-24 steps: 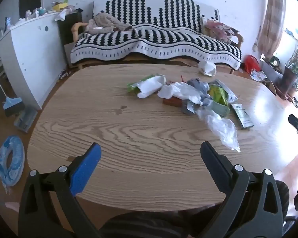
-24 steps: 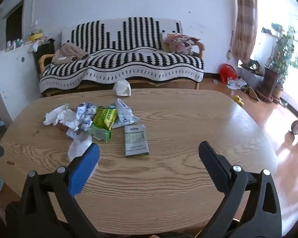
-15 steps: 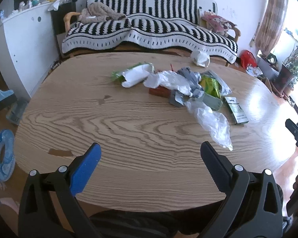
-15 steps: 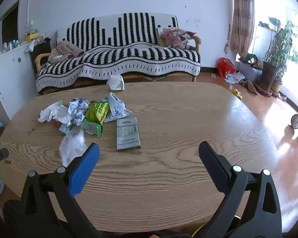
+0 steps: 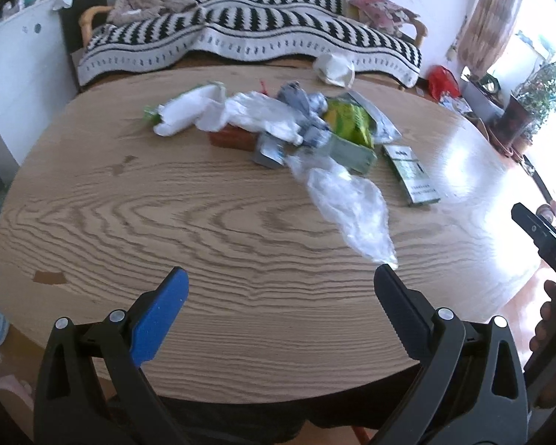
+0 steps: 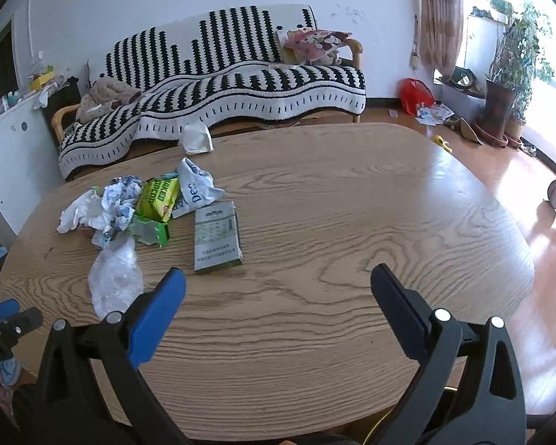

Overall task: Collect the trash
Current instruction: 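Move both tools toward the trash pile on the table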

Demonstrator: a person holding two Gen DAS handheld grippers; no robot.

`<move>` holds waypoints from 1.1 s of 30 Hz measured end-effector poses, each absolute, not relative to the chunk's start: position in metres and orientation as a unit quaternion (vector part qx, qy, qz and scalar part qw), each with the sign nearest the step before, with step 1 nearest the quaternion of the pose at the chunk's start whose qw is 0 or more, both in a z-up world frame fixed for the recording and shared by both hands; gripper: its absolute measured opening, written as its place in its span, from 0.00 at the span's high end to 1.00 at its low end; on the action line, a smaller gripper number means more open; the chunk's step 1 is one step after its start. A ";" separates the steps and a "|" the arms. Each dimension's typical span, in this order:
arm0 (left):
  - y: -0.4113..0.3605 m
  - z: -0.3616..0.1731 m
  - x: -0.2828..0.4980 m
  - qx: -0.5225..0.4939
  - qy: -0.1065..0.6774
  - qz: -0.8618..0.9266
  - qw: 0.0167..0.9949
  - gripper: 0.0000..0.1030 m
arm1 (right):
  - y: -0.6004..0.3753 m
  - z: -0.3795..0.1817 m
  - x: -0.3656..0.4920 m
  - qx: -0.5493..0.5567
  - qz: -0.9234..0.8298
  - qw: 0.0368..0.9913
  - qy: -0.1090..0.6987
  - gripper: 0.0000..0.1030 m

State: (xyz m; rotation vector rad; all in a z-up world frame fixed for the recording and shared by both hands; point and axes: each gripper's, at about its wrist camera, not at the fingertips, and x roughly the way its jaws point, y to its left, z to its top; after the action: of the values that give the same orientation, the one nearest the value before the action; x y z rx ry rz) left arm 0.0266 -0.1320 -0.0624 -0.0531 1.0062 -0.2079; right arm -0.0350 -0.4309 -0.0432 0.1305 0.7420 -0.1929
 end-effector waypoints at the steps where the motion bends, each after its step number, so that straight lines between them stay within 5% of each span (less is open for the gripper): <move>1: -0.136 -0.064 0.028 -0.027 0.484 -0.103 0.869 0.06 | -0.433 -0.044 -0.035 0.064 -0.094 0.925 0.362 0.06; 17: -0.194 -0.110 0.088 -0.019 0.529 -0.108 0.842 0.06 | -0.447 -0.051 0.001 0.045 -0.117 0.920 0.371 0.06; 33: -0.196 -0.136 0.143 -0.022 0.546 -0.093 0.832 0.06 | -0.395 -0.121 0.122 -0.008 -0.034 0.870 0.492 0.06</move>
State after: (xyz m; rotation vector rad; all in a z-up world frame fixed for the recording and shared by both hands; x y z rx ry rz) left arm 0.1427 -0.1963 -0.1363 -0.0474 1.1584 -0.1982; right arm 0.1219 -0.3949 -0.1205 -0.0175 1.0283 -0.0710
